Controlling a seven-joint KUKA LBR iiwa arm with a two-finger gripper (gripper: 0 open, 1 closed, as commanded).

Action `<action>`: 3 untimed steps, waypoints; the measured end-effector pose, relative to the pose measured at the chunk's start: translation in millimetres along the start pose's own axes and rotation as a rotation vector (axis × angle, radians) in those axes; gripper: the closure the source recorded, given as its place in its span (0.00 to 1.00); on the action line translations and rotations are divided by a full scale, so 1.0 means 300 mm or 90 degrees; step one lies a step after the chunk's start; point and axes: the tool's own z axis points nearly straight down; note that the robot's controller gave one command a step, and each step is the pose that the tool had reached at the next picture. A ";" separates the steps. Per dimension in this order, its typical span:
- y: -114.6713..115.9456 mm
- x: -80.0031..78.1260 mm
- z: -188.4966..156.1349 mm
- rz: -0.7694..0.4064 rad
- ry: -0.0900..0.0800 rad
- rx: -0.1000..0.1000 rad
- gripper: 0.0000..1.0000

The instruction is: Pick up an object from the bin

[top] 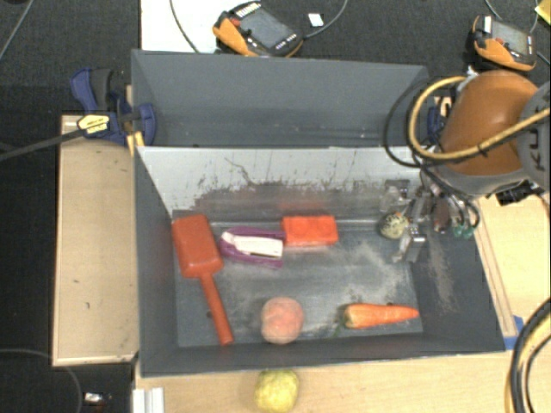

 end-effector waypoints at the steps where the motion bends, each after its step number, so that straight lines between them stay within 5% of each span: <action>1: 0.001 -0.006 -0.014 -0.003 -0.005 0.001 0.00; 2: 0.032 0.318 0.288 -0.135 -0.006 0.001 0.00; 3: 0.096 0.300 0.025 -0.065 -0.014 0.002 0.00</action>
Offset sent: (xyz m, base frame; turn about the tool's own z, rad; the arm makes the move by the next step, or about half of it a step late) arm -0.0960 0.0102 -0.0856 -0.2136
